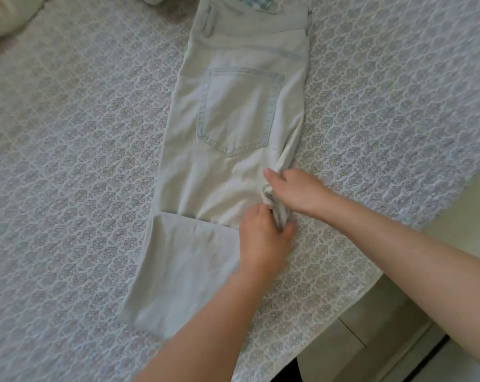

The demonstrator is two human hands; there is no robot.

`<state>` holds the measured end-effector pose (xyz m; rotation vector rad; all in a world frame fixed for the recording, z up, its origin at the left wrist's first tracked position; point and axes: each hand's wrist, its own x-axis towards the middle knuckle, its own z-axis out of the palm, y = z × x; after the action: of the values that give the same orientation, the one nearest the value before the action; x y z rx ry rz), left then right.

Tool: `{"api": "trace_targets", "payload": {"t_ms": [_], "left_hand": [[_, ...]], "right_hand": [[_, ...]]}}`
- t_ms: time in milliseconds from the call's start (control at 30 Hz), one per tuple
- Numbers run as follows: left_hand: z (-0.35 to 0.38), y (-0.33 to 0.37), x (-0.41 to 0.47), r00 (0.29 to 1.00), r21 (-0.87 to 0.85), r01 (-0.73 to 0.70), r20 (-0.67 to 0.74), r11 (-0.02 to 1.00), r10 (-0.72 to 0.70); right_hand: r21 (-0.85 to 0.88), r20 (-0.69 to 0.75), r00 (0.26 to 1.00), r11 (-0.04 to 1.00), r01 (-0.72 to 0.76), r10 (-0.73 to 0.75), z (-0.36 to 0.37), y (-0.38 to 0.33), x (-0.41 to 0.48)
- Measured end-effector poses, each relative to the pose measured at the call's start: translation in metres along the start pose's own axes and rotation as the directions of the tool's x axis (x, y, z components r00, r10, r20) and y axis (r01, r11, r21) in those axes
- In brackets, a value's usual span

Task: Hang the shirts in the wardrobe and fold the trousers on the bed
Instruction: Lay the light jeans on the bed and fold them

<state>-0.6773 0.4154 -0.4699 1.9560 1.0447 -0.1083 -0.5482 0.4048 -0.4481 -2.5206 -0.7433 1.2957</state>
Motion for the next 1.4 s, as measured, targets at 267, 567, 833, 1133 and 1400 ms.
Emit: {"api": "trace_targets", "payload": {"t_ms": [267,567,833,1133,1400], "left_hand": [[-0.043,-0.022,0.034,0.910,-0.323,0.409,0.220,0.853,-0.352],[-0.098,-0.055,0.022,0.872,0.569,-0.380,0.484,0.730,0.076],[-0.144,-0.034,0.008,0.714,0.272,-0.445,0.682,0.853,0.155],[-0.121,-0.058,0.016,0.867,0.397,-0.407,0.451,0.823,0.211],[-0.090,-0.076,0.028,0.929,0.555,-0.341,0.321,0.759,0.182]], "right_hand": [[-0.138,0.146,0.895,0.887,0.440,-0.421,-0.007,0.002,0.007],[-0.592,0.104,0.726,0.544,0.595,-0.680,0.017,0.036,-0.004],[-0.655,0.138,0.820,0.570,0.496,-0.555,0.024,0.027,-0.003],[-0.689,0.068,0.848,0.590,0.421,-0.525,0.041,0.023,-0.017],[-0.696,0.109,0.756,0.494,0.522,-0.645,0.041,0.038,-0.025]]}}
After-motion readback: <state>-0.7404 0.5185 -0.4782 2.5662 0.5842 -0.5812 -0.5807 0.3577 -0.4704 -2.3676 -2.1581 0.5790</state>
